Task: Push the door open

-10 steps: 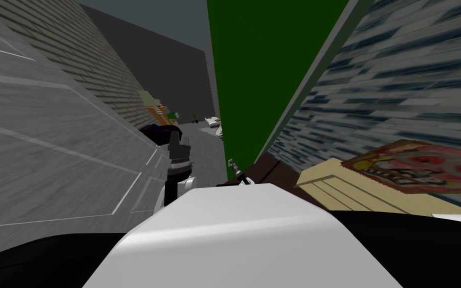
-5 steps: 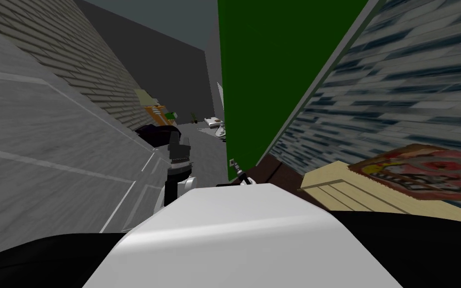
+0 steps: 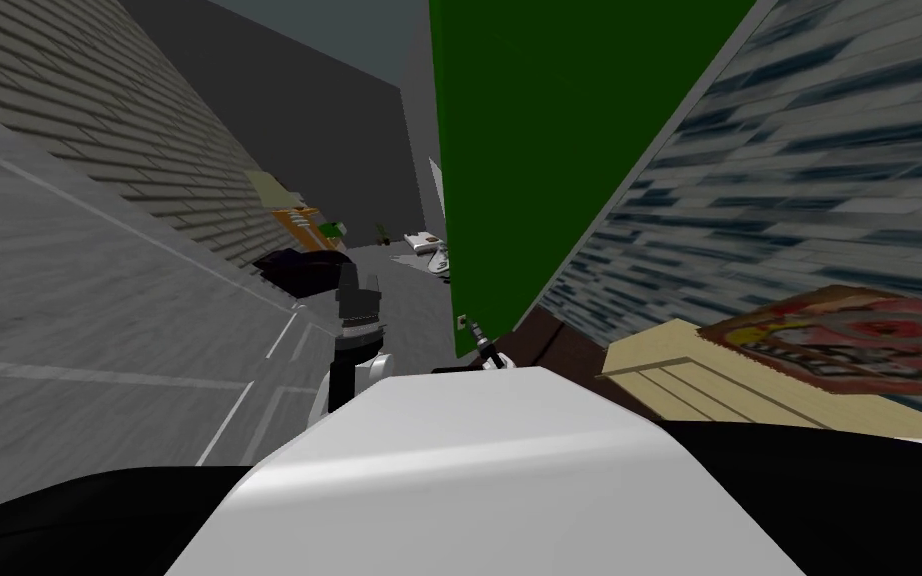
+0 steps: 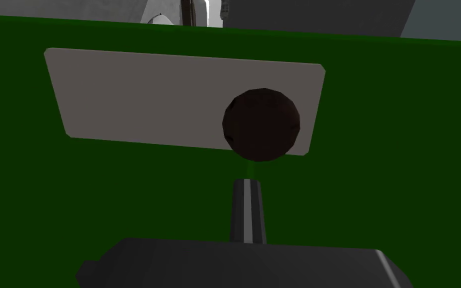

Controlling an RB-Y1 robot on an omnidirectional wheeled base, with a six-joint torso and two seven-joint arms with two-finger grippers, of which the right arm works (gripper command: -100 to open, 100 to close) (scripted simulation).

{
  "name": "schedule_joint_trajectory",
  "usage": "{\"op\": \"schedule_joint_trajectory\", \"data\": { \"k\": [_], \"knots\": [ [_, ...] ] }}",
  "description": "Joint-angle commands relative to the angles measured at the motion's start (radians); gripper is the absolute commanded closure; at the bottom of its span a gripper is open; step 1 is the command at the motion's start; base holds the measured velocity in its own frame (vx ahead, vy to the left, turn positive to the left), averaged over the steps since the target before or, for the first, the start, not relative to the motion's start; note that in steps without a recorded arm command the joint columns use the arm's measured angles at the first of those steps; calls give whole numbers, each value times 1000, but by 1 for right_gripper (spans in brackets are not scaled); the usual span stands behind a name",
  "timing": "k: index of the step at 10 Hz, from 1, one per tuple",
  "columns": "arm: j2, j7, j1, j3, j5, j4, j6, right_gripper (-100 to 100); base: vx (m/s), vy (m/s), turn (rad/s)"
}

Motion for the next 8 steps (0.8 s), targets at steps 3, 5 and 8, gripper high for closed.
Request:
{"op": "schedule_joint_trajectory", "data": {
  "k": [3,5,8],
  "knots": [
    [2,-3,15,4,-4,-14,-2,-100,-203,-14,-46],
    [10,-5,23,6,-7,-21,-5,-100,-221,-8,-51],
    [7,-2,28,4,-8,-23,-9,-100,-60,7,-7]
  ]
}}
